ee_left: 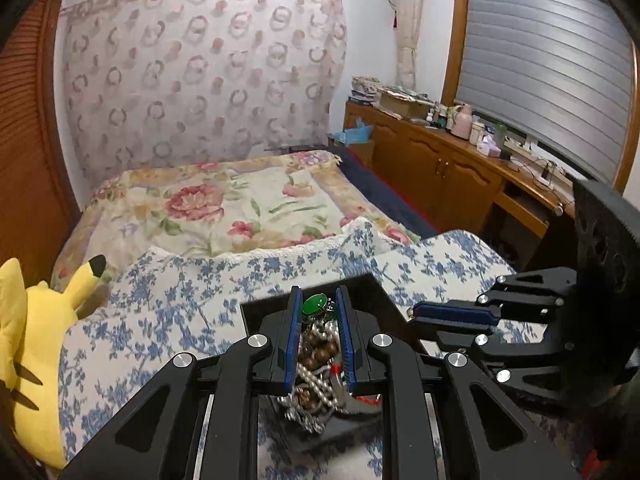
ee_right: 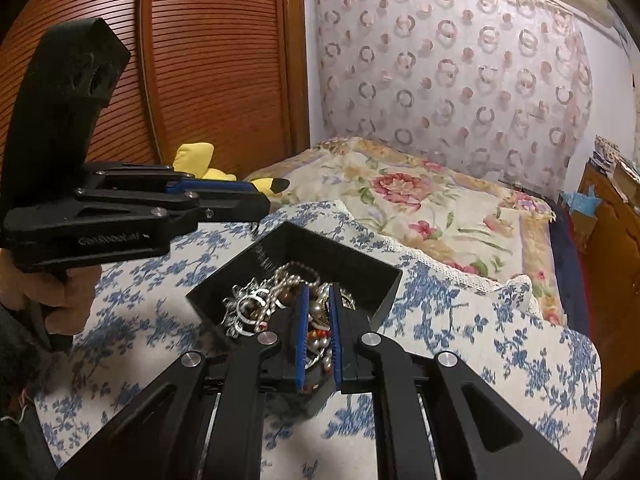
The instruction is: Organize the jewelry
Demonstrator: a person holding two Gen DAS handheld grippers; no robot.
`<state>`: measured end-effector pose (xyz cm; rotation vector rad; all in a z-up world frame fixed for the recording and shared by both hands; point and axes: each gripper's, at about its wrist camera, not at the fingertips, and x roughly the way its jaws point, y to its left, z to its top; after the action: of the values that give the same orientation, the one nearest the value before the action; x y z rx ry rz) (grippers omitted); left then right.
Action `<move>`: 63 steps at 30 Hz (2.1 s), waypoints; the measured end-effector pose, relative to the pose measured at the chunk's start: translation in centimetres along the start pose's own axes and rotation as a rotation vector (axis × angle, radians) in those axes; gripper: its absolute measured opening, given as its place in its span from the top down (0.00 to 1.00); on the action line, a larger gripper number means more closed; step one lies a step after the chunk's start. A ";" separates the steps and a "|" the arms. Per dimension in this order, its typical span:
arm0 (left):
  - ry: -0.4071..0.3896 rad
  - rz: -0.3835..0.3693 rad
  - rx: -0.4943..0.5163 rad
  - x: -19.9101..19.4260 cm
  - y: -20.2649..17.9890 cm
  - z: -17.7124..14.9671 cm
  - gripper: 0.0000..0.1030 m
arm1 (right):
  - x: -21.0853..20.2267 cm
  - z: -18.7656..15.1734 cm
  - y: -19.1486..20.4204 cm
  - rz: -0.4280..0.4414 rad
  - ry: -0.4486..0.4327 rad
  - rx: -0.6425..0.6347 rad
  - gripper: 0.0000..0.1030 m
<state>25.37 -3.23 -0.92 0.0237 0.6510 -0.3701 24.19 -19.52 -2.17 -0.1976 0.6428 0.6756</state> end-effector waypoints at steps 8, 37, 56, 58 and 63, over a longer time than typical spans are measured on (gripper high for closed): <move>0.017 0.005 -0.019 1.6 1.0 0.7 0.84 | 2.7 0.6 -1.4 0.003 0.013 0.032 0.89; 0.001 0.164 -0.092 -6.2 1.0 -6.4 0.08 | -1.6 -0.9 -1.2 -0.079 -0.058 0.164 0.52; -0.057 0.276 -0.107 -13.3 -2.4 -11.5 0.08 | -12.3 -7.7 5.2 -0.291 -0.180 0.234 0.02; -0.066 0.277 -0.118 -14.0 -2.6 -11.8 0.08 | -13.4 -8.3 5.7 -0.308 -0.193 0.239 0.02; -0.085 0.269 -0.109 -15.0 -3.5 -12.2 0.08 | -14.9 -9.0 6.8 -0.326 -0.215 0.236 0.02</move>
<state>6.07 0.10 -1.37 -0.0083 0.5745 -0.0760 6.56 -25.33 0.06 -0.0081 0.4642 0.2976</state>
